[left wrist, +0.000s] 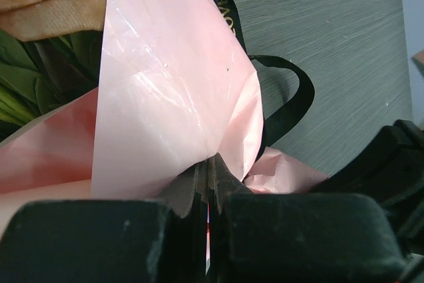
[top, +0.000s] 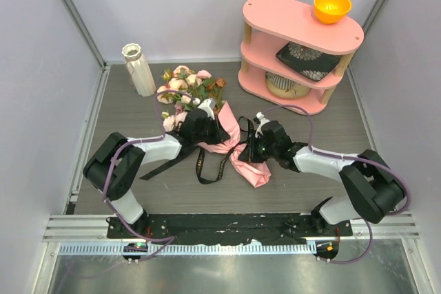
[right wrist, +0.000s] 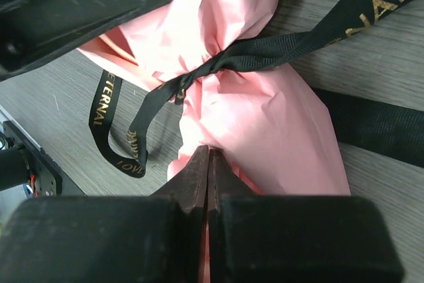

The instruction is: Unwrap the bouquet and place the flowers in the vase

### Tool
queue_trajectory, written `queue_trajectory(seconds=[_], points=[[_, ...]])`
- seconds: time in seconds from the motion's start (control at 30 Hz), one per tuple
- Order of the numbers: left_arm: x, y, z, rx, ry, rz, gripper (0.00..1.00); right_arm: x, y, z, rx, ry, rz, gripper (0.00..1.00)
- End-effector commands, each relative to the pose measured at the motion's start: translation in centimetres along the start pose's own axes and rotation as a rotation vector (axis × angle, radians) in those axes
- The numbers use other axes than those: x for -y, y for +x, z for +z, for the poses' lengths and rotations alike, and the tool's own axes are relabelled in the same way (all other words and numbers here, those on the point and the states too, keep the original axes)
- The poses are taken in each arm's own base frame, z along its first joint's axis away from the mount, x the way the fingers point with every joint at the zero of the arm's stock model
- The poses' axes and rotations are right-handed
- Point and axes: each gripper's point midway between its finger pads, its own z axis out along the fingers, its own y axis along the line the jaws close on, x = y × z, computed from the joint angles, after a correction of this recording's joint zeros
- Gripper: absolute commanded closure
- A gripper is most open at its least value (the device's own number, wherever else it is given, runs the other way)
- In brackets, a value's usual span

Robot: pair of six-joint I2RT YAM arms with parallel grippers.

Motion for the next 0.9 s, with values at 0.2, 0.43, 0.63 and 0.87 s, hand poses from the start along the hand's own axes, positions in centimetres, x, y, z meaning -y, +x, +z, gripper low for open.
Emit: queue_trajectory(seconds=[0.2, 0.43, 0.63, 0.87], points=[[-1.6, 0.7, 1.0, 0.018, 0.003, 0.066, 1.00, -3.5, -4.3, -1.6, 0.105, -0.032, -0.061, 0.87], [-0.9, 0.8, 0.0, 0.045, 0.019, 0.070, 1.00, -4.2, -6.0, -1.3, 0.157, -0.031, -0.074, 0.84], [-1.0, 0.9, 0.2, 0.039, 0.016, 0.072, 1.00, -3.8, -5.1, 0.6, 0.111, -0.036, -0.064, 0.91], [-1.2, 1.0, 0.5, 0.034, 0.012, 0.073, 1.00, -1.5, -3.4, 2.0, 0.091, 0.010, -0.056, 0.99]])
